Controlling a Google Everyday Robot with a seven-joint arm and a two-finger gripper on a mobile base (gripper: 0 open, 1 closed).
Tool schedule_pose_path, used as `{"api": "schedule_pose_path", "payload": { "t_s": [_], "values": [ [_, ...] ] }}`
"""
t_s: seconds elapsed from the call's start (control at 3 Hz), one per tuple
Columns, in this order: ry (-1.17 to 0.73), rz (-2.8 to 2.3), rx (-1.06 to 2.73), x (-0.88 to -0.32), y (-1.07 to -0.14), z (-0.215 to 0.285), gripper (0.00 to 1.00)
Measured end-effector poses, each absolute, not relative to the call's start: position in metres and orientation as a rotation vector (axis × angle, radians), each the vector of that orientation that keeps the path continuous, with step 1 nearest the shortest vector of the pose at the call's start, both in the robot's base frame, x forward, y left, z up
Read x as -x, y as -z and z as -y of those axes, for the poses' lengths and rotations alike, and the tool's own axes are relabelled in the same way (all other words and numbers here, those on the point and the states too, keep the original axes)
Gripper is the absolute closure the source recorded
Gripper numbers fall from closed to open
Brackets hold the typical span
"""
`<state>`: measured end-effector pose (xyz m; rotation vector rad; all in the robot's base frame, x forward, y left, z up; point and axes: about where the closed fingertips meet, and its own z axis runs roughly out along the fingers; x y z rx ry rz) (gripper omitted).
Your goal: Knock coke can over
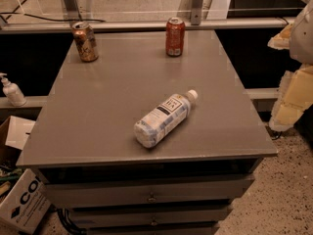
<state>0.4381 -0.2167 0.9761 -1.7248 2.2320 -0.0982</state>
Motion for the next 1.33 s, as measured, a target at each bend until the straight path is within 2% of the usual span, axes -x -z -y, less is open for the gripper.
{"api": "schedule_pose_path", "payload": {
  "t_s": [0.67,1.33],
  "values": [
    [0.084,-2.238,1.695,-0.443,-0.974,0.22,0.0],
    [-0.039,-2.245,1.476,-0.505,-0.942,0.225,0.0]
  ]
}}
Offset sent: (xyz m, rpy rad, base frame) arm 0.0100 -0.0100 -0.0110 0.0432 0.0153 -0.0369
